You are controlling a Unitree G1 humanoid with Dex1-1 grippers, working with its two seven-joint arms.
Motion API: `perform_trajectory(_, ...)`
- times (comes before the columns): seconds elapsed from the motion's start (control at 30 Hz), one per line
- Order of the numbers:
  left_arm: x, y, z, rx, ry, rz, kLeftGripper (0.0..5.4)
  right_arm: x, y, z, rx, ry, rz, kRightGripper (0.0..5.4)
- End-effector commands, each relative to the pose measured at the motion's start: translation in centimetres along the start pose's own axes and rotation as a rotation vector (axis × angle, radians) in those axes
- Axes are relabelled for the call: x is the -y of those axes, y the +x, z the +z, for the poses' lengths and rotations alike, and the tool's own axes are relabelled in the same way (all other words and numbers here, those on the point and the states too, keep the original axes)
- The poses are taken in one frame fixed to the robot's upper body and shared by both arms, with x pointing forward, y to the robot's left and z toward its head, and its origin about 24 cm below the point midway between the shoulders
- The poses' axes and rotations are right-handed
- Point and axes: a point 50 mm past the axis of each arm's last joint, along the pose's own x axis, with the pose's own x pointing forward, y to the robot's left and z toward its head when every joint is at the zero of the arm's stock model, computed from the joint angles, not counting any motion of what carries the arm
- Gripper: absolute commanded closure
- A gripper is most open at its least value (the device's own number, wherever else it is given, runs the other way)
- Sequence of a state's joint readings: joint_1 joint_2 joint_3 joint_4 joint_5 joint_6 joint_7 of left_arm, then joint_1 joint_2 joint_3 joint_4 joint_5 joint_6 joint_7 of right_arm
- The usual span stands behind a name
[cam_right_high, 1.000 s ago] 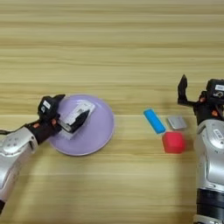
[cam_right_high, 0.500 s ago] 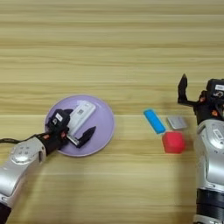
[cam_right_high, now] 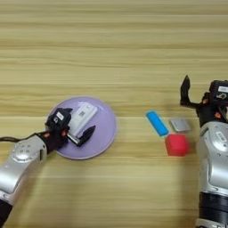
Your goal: Move the objects on the table
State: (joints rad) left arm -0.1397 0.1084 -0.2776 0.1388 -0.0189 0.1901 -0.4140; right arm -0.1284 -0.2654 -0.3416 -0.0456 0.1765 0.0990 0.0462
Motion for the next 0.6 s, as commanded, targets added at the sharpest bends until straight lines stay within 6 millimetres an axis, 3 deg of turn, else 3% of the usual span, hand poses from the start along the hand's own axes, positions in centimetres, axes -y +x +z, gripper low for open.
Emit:
perform_trajectory(0.03,-0.42,0.26,-0.56,-0.087,0.034,0.012,0.00,-0.24,0.00,0.44,0.019,0.005,-0.004,0.03)
perform_trajectory(0.6,-0.80,0.50,-0.71,-0.211,0.036,-0.010,0.00,-0.37,-0.15,0.50,0.018,0.013,-0.010,0.03)
